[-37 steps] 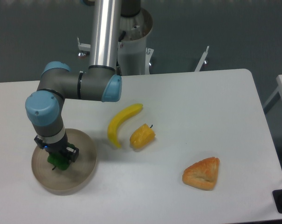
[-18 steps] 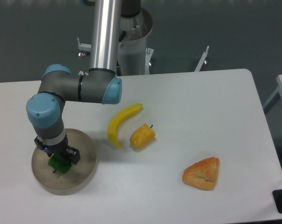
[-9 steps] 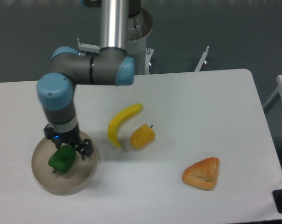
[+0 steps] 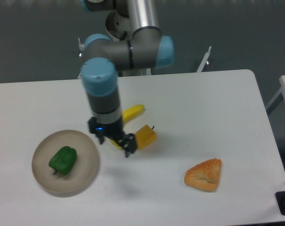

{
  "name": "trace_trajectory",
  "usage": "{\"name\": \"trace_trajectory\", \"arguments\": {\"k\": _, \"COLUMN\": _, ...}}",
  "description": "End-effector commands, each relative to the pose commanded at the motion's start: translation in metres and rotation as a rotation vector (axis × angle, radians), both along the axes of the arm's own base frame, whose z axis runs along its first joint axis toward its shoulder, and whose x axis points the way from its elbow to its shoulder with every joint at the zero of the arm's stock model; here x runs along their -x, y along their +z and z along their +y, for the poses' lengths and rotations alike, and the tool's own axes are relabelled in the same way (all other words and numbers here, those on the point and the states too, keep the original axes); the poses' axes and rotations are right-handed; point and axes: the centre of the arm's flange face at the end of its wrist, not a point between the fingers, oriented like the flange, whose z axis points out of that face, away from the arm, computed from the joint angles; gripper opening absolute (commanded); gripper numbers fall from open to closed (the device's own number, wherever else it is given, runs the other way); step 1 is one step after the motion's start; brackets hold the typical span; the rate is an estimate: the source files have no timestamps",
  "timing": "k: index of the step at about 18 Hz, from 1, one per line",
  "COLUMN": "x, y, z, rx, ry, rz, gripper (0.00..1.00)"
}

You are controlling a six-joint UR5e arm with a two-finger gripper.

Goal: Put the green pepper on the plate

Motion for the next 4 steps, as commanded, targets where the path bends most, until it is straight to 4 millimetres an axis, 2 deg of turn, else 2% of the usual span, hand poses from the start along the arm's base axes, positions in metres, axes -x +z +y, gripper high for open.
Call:
{"name": "trace_trajectory", "arguments": {"k": 2, "x": 0.0123, "y": -0.0019, "z": -0.0046, "rx": 0.009, "ry": -0.019, "rz": 0.006, "gripper": 1.00}}
{"name": "trace_trajectory", "arguments": {"k": 4, "x": 0.0132, "y": -0.0007, "z": -0.0051, "rx": 0.007, "ry": -0.020, "rz": 0.008, "gripper": 1.00}}
